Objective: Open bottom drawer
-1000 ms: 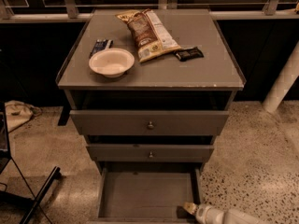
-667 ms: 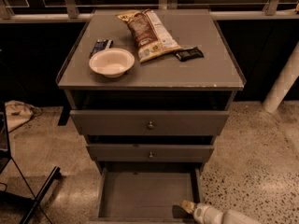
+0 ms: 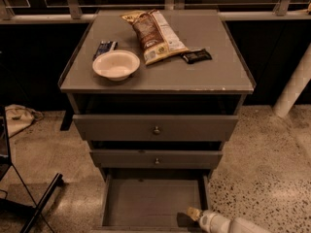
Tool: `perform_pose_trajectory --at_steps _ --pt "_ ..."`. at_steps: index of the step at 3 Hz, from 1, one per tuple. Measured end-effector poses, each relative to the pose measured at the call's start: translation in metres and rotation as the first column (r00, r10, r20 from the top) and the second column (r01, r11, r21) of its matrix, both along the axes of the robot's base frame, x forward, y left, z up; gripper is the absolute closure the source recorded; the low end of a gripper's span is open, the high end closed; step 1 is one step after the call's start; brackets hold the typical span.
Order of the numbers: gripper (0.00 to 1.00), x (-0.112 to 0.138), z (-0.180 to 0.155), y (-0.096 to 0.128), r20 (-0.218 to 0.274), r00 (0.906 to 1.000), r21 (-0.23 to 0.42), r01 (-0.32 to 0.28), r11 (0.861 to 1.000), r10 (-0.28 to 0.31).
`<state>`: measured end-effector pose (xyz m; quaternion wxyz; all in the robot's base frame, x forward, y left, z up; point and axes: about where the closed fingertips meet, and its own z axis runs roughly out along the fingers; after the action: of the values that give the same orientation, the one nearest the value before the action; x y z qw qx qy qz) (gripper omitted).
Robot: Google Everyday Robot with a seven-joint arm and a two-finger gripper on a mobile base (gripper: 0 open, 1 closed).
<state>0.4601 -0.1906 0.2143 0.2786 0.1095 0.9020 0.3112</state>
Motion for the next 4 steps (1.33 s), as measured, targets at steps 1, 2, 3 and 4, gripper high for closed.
perform_pose_trajectory --at_steps 1,2,3,4 --pt "0.59 0.0000 0.0000 0.0000 0.000 1.0000 0.000 0.000 1.000 0.000" --pt "0.36 0.0000 0.0000 0.0000 0.000 1.0000 0.000 0.000 1.000 0.000" --pt "0.13 0.0000 0.0000 0.0001 0.000 1.0000 0.000 0.000 1.000 0.000" --pt "0.00 0.0000 0.0000 0.0001 0.000 1.0000 0.000 0.000 1.000 0.000"
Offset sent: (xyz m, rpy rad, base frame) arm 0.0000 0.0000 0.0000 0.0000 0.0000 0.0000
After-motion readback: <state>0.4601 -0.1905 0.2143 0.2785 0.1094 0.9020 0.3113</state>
